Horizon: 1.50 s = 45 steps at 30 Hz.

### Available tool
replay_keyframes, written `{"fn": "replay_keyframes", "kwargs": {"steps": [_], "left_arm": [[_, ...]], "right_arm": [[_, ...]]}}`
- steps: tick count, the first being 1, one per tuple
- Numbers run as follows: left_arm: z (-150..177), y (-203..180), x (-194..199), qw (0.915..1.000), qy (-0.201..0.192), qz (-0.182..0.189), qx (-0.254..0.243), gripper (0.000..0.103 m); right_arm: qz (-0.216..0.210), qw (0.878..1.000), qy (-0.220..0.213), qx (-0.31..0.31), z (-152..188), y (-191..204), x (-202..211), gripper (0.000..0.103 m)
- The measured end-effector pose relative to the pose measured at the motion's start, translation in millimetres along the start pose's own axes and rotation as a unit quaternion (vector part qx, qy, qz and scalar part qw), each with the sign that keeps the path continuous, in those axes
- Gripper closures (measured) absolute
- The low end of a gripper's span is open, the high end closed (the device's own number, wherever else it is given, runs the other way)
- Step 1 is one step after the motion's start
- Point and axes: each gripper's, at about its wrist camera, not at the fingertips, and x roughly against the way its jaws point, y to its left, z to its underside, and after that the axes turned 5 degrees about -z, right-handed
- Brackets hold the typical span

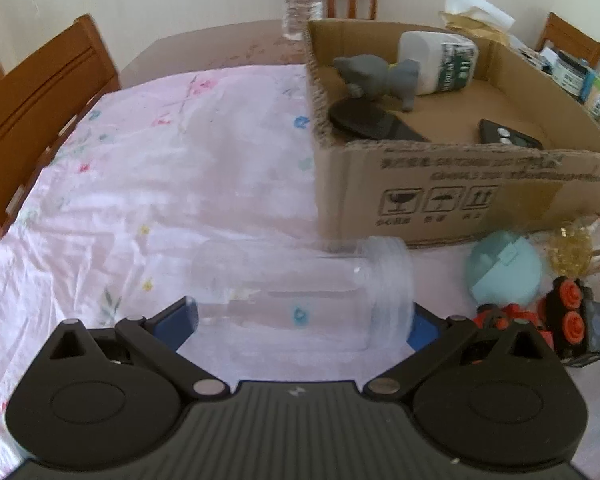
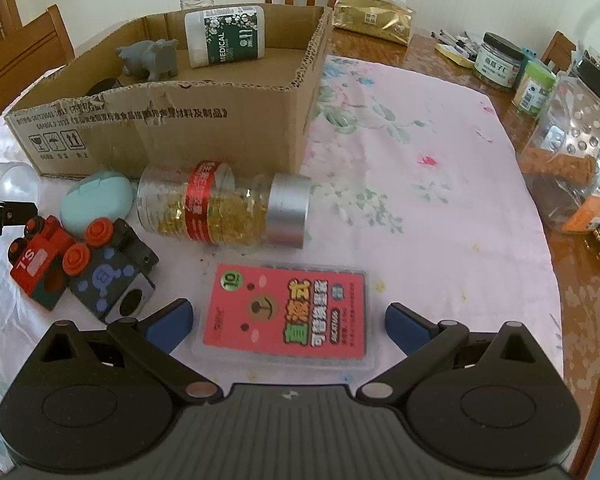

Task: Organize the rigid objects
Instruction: 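Close the left tool around the clear plastic cup, then carry the cup into the box with the left tool while the right tool grasps the pink card pack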

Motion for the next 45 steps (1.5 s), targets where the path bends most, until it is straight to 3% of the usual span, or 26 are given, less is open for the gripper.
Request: {"fn": "replay_keyframes", "kwargs": {"steps": [11, 14, 19, 27, 30, 38, 45], "left_arm": [[-14.9, -0.2, 8.0, 0.9998, -0.021, 0.005, -0.005, 0.004], [-18.0, 1.9, 7.4, 0.9998, -0.02, 0.008, 0.001, 0.013], [-19.9, 5.0, 8.3, 0.9998, -0.009, 0.015, 0.002, 0.013], [-29.5, 3.4, 30.6, 0.9983, 0.001, 0.032, -0.049, 0.013], [-37.2, 3.8, 49.1, 0.996, 0.001, 0.054, -0.071, 0.013], [-66.9, -7.4, 93.0, 0.988, -0.044, 0.091, -0.117, 0.013], [-98.7, -27.2, 85.1, 0.9856, -0.075, 0.096, -0.117, 0.013]], "right_arm": [[-0.002, 1.0, 0.007, 0.001, -3.4, 1.0, -1.6, 0.0], [-0.002, 1.0, 0.01, 0.002, -4.4, 2.5, -0.2, 0.005], [0.002, 1.0, 0.023, 0.005, -6.0, 3.8, 1.7, 0.009], [-0.008, 1.0, 0.029, 0.001, -9.8, -3.0, 19.6, 0.009], [-0.013, 1.0, 0.023, 0.013, -15.1, -6.2, 35.6, 0.009], [-0.031, 0.997, -0.007, 0.067, -38.3, -4.6, 79.0, 0.009], [-0.044, 0.993, -0.04, 0.099, -66.6, 5.0, 99.4, 0.009]]}}
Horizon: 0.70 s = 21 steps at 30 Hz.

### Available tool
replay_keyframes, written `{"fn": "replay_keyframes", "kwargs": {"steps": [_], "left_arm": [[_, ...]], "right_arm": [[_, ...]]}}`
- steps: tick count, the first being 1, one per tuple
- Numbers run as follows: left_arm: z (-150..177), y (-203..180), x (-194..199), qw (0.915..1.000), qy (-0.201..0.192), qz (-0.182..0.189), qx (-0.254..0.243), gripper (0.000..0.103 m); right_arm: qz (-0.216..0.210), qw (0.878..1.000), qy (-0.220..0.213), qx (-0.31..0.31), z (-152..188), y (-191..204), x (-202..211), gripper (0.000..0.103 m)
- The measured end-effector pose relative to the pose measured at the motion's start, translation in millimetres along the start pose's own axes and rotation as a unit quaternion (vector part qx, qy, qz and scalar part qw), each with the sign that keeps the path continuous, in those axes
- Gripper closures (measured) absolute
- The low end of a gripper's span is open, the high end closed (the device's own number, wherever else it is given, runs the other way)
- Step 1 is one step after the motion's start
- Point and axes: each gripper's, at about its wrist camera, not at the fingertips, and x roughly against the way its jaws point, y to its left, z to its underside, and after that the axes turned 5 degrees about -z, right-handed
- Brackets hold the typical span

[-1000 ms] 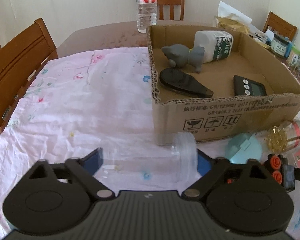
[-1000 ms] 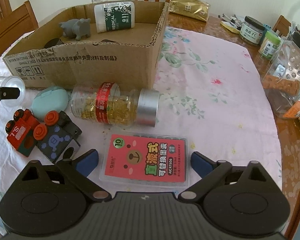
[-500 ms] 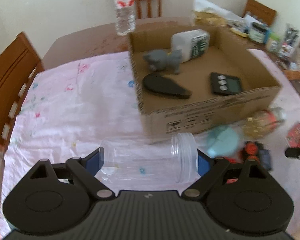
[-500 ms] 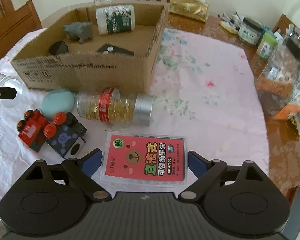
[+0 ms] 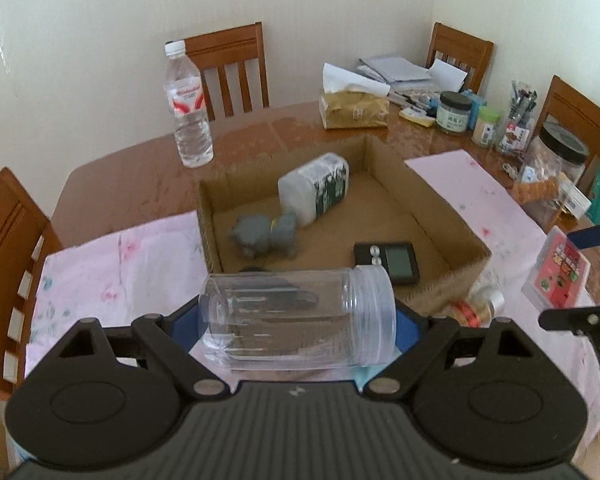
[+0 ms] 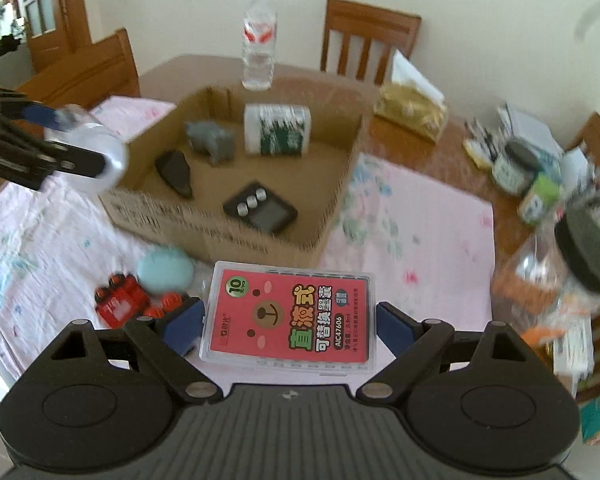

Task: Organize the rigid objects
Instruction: 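Carry the cup into the box with the left tool while the right tool grasps the pink card pack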

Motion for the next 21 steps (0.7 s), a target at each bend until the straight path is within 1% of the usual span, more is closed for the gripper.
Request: {"fn": "replay_keyframes", "kwargs": {"steps": [4, 5, 10, 11, 13, 14, 21], "left_arm": [[-9.5, -2.9, -22.2, 0.9998, 0.001, -0.008, 0.016, 0.013], [-9.9, -3.2, -26.5, 0.9998, 0.002, -0.004, 0.019, 0.013], [-3.7, -2.5, -41.0, 0.9994, 0.005, -0.008, 0.034, 0.012], [-1.7, -2.2, -41.1, 0.9993, 0.001, -0.008, 0.037, 0.011], [0.7, -1.4, -39.2, 0.9992, -0.003, -0.011, 0.039, 0.005], [1.1, -1.2, -38.0, 0.9991, -0.006, -0.012, 0.039, 0.004], [6.1, 9.2, -25.9, 0.9992, -0.008, -0.018, 0.035, 0.004]], "right_arm": [[-0.003, 1.0, -0.014, 0.009, -15.0, 1.4, 1.2, 0.009], [-0.003, 1.0, -0.015, 0.011, -18.5, 1.9, 0.8, 0.009], [-0.001, 1.0, -0.021, 0.021, -29.5, 5.4, -2.1, 0.009], [-0.002, 1.0, -0.022, 0.021, -32.2, 5.9, -3.3, 0.009], [-0.003, 1.0, -0.023, 0.021, -36.0, 6.6, -4.5, 0.009], [-0.003, 1.0, -0.022, 0.022, -38.1, 6.9, -5.8, 0.009], [-0.008, 1.0, -0.02, 0.023, -55.4, 10.7, -17.8, 0.009]]}}
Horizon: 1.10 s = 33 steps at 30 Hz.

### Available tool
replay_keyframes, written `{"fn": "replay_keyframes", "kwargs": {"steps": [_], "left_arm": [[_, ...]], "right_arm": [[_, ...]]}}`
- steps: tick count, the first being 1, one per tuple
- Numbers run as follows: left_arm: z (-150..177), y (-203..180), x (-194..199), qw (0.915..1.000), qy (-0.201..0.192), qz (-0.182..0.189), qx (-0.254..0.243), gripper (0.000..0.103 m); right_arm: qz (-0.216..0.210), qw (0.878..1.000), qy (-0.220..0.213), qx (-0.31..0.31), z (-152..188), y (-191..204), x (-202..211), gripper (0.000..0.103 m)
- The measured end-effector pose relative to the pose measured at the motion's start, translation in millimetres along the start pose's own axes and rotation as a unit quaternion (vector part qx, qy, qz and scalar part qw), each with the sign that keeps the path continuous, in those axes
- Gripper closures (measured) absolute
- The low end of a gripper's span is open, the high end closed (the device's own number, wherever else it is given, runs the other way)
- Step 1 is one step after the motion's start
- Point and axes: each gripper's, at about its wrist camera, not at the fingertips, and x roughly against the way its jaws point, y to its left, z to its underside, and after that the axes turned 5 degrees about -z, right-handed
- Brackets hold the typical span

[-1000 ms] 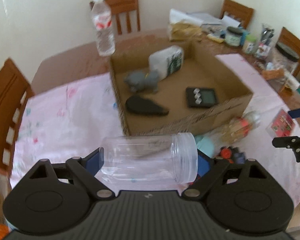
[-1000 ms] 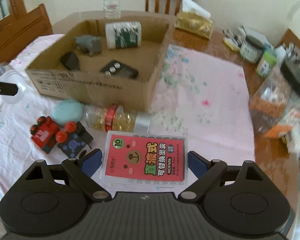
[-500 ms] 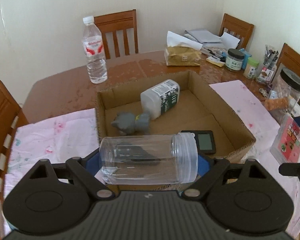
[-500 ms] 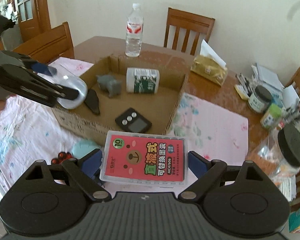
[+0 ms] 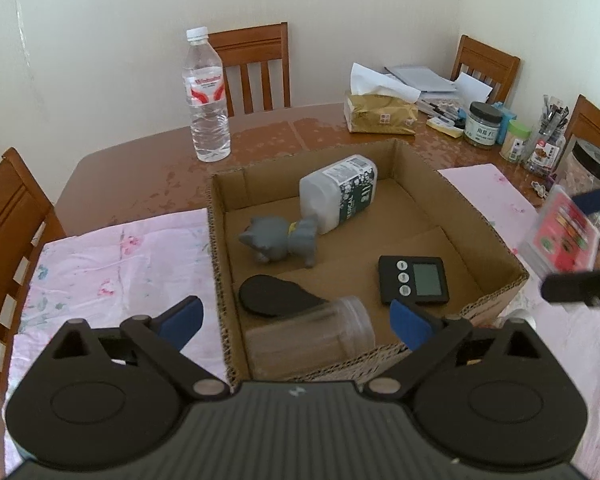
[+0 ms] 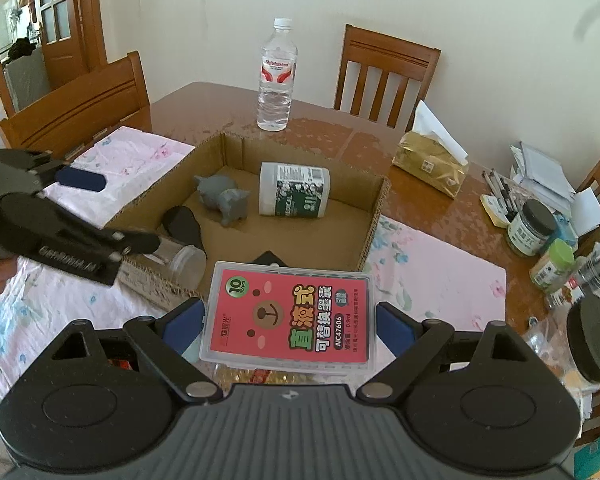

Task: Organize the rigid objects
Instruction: 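Carry the cup into the box with the left tool while the right tool grasps the pink card pack, then lower the pink card pack into the box and open the right tool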

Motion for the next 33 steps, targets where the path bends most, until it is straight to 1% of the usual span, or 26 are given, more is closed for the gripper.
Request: {"fn": "replay_keyframes", "kwargs": {"steps": [4, 12, 20, 24, 26, 27, 28, 33], "left_arm": [[4.0, 8.7, 10.8, 0.9999, -0.005, -0.011, -0.003, 0.004], [17.0, 29.5, 30.2, 0.9991, -0.022, -0.035, 0.002, 0.004], [35.0, 58.0, 35.0, 0.9984, -0.011, -0.05, 0.022, 0.004], [41.5, 70.7, 34.7, 0.9978, -0.003, -0.057, 0.034, 0.004], [44.4, 75.7, 33.2, 0.9976, 0.001, -0.059, 0.038, 0.004], [45.4, 77.6, 32.1, 0.9975, 0.004, -0.059, 0.039, 0.004], [45.9, 79.1, 30.6, 0.9975, 0.006, -0.059, 0.039, 0.004], [47.1, 81.3, 25.4, 0.9979, 0.01, -0.053, 0.037, 0.004]], "right_arm": [[-0.001, 1.0, 0.004, -0.001, -15.4, 1.3, -13.5, 0.009], [-0.004, 1.0, 0.017, 0.004, -53.8, 5.9, -55.5, 0.009], [0.009, 0.998, 0.053, 0.024, -84.3, 10.0, -106.6, 0.009], [0.025, 0.997, 0.065, 0.03, -93.2, 12.5, -129.4, 0.009], [0.033, 0.997, 0.065, 0.032, -95.6, 13.0, -136.7, 0.008], [0.038, 0.997, 0.064, 0.033, -96.8, 13.6, -138.9, 0.003], [0.045, 0.997, 0.061, 0.035, -98.2, 14.5, -139.6, 0.0], [0.051, 0.997, 0.041, 0.03, -101.5, 15.6, -128.5, 0.0]]}}
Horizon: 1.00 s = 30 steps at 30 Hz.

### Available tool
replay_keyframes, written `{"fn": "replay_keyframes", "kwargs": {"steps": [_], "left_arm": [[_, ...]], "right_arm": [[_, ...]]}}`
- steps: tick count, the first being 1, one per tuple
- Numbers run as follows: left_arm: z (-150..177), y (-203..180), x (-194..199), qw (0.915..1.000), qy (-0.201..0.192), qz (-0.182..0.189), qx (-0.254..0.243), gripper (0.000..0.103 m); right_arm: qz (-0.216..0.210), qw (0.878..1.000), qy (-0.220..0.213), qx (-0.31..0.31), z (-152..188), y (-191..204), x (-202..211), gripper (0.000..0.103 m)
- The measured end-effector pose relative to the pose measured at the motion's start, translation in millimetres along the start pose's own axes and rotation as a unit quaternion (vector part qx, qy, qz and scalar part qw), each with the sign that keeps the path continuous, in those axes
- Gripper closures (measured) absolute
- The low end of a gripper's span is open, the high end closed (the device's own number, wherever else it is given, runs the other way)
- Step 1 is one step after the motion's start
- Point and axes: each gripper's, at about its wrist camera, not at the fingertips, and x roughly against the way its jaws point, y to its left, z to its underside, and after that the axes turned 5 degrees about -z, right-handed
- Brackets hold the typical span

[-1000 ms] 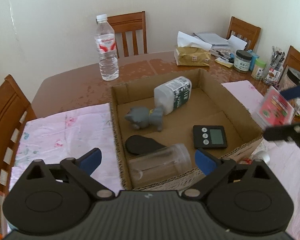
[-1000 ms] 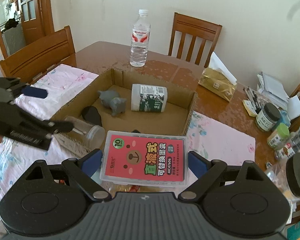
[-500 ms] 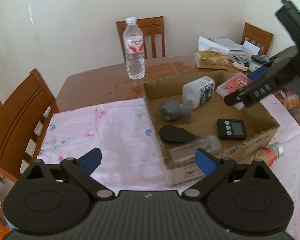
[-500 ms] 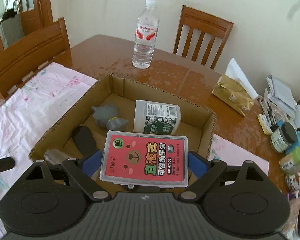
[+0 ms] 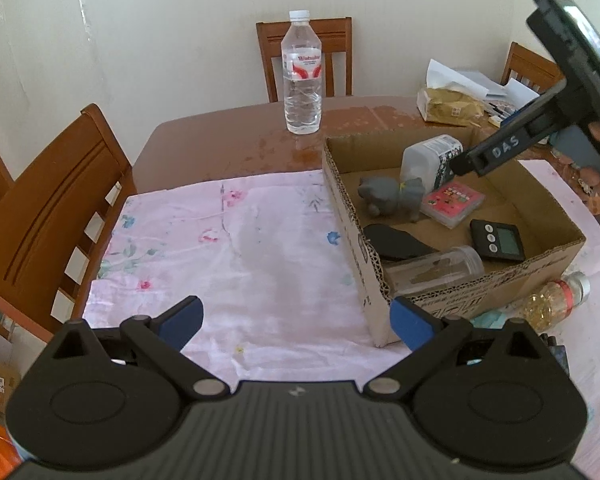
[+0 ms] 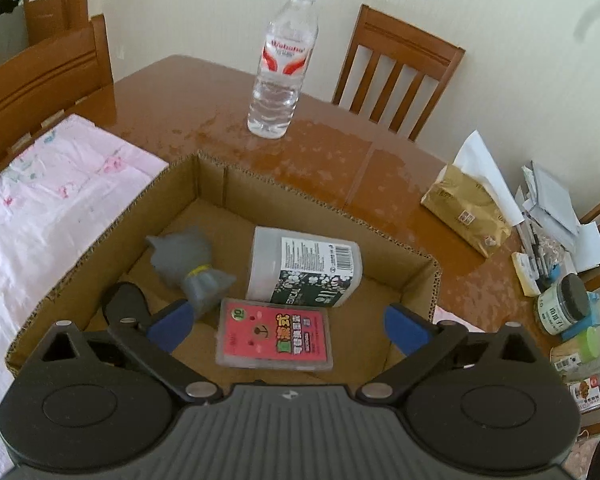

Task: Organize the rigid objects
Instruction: 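Lower the pink card pack into the box and open the right tool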

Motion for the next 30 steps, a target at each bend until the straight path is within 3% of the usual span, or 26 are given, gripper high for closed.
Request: {"fn": "replay_keyframes", "kwargs": {"steps": [9, 20, 26, 30], "left_arm": [[-3.5, -6.4, -8.3, 0.9997, -0.001, 0.018, -0.013, 0.004], [3.0, -10.8, -8.3, 0.9993, 0.005, 0.03, -0.021, 0.004], [10.0, -13.5, -6.8, 0.9992, 0.018, 0.03, -0.018, 0.004], [14.2, -19.7, -6.7, 0.9988, 0.024, 0.033, -0.027, 0.004]], "right_arm": [[0.01, 0.998, -0.018, -0.056, 16.7, -6.9, 31.4, 0.0], [0.027, 0.987, -0.036, -0.154, 80.0, -10.6, 71.5, 0.0], [0.01, 0.979, -0.01, -0.203, 118.8, -11.4, 71.1, 0.0], [0.013, 0.979, 0.01, -0.203, 136.2, 4.0, 58.6, 0.0]]}}
